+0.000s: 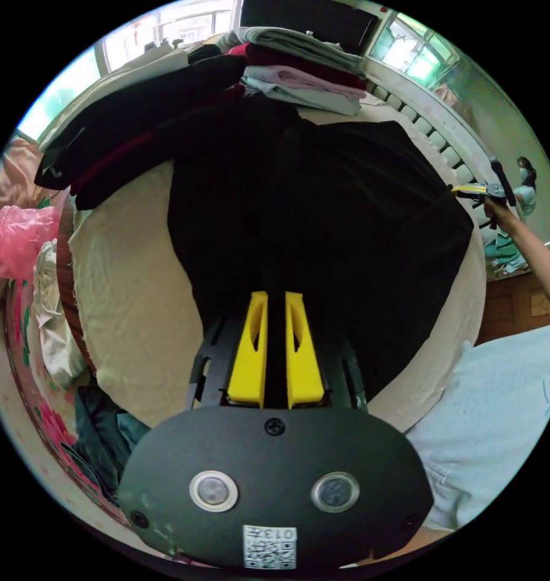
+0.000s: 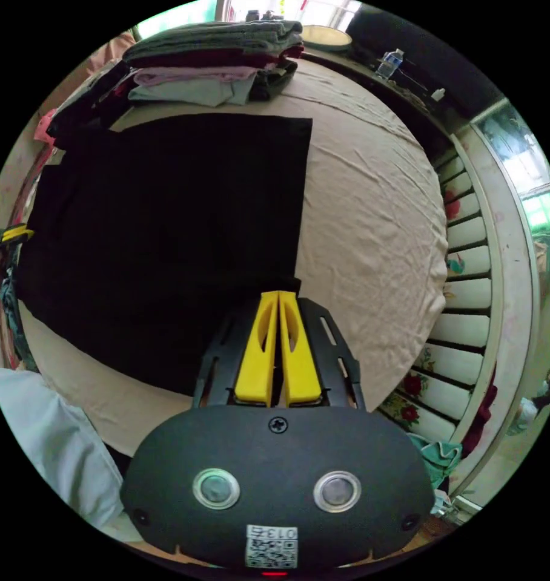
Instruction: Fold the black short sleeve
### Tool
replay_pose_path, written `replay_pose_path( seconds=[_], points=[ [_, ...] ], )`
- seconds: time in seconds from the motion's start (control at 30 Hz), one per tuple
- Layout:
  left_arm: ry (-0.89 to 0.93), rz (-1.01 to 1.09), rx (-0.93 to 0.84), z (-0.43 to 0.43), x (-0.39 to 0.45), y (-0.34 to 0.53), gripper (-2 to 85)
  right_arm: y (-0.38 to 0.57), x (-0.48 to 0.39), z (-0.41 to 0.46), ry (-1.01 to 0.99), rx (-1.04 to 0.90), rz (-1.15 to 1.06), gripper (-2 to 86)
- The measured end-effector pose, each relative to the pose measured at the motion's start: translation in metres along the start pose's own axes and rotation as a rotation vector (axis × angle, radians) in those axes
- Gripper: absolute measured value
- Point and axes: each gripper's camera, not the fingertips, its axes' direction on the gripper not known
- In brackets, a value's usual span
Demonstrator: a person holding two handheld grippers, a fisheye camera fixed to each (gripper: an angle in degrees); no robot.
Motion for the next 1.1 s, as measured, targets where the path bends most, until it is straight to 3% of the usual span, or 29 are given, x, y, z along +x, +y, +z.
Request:
replay_pose_path(
  seconds=[0.13, 0.4, 0.5, 0.7, 0.83, 0.9, 1.1],
  points=[
    [-0.018, -0.029, 0.020, -0.013, 0.012, 0.004, 0.9, 0.001, 0.011, -0.020, 0.105, 0.148, 0.052, 1.1],
    [-0.041, -0.159, 0.098, -0.043, 0.023, 0.027, 3.7, 0.070, 0.054, -0.029, -0.051, 0.138, 0.118, 11.5],
    [0.025, 0.025, 0.136, -0.063, 0.056, 0.034, 7.0, 0.115, 0.048, -0.026, -0.080, 0.129, 0.028, 12.0],
    [-0.023, 0.458, -0.078, -0.043, 0.160, 0.031, 10.2, 0.145, 0.065, 0.003, -0.230, 0.114, 0.156, 11.7],
    [-0.087, 0.518, -0.239, -0.016, 0.178, 0.016, 7.1, 0.133, 0.062, 0.014, -0.173, 0.072, 0.119, 6.5],
    [-0.114, 0.552, -0.239, -0.018, 0.182, 0.011, 3.0, 0.128, 0.059, 0.011, -0.145, 0.054, 0.089, 4.6],
    [-0.029, 0.537, -0.300, -0.030, 0.180, -0.002, 0.3, 0.123, 0.052, -0.030, 0.000, 0.101, -0.198, 3.0]
  ],
)
